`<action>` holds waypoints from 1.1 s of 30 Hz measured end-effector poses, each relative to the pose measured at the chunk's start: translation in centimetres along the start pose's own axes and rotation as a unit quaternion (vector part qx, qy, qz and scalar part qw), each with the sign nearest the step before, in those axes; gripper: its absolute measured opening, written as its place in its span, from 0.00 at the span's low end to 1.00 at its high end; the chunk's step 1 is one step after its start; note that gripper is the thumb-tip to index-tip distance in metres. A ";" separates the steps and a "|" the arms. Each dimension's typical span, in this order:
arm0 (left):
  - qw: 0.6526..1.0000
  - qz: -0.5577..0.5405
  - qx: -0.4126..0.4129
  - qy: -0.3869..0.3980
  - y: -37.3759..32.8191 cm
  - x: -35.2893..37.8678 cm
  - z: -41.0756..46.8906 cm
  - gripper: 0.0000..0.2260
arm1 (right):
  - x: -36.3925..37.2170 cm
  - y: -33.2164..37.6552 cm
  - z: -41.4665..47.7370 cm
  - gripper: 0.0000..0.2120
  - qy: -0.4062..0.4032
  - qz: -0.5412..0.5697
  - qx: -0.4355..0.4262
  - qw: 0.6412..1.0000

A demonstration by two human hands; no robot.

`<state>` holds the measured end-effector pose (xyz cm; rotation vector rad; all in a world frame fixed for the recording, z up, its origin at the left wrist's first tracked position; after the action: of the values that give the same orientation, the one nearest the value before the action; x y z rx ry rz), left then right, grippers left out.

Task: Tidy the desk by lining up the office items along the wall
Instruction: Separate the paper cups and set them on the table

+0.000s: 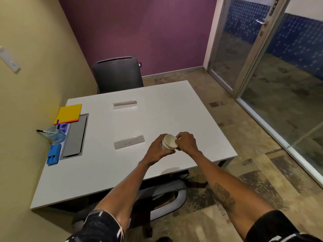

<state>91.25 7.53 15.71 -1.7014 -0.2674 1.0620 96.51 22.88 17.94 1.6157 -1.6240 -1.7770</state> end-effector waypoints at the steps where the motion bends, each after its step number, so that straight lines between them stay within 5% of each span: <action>1: 1.000 -0.003 0.005 0.003 -0.2 0.5 0.5 0.28 | -0.6 -0.3 0.3 0.10 -0.003 0.010 0.002 1.000; 6: 1.000 -0.008 0.007 -0.013 -1.2 2.4 2.9 0.27 | -2.7 -2.3 2.1 0.08 0.007 0.086 -0.001 0.996; 10: 0.999 -0.024 -0.020 -0.041 -1.4 4.2 5.9 0.27 | -4.4 -3.3 3.8 0.34 0.084 0.121 -0.017 0.989; 14: 0.998 -0.027 -0.015 -0.054 -2.3 6.7 10.0 0.27 | -6.4 -4.2 7.2 0.44 0.096 0.107 -0.038 0.989; 28: 0.991 -0.022 -0.034 -0.125 -6.8 13.1 26.0 0.27 | -15.4 -5.3 23.5 0.42 0.123 0.119 -0.033 0.985; 33: 0.987 -0.018 -0.056 -0.146 -7.5 14.3 29.8 0.28 | -16.8 -5.4 28.0 0.33 0.154 0.118 -0.048 0.980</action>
<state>79.48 39.21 13.55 -1.6292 -0.5529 1.2901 82.47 52.82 16.18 1.4956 -1.4902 -1.3881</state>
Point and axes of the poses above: each hand's wrist, its own z-axis towards the middle knuckle, its own x-axis out of the palm, y = z × x, the point moved 2 cm from there along z, towards the middle knuckle, and after that the axes turned 11 degrees about z, right-handed, at the moved point
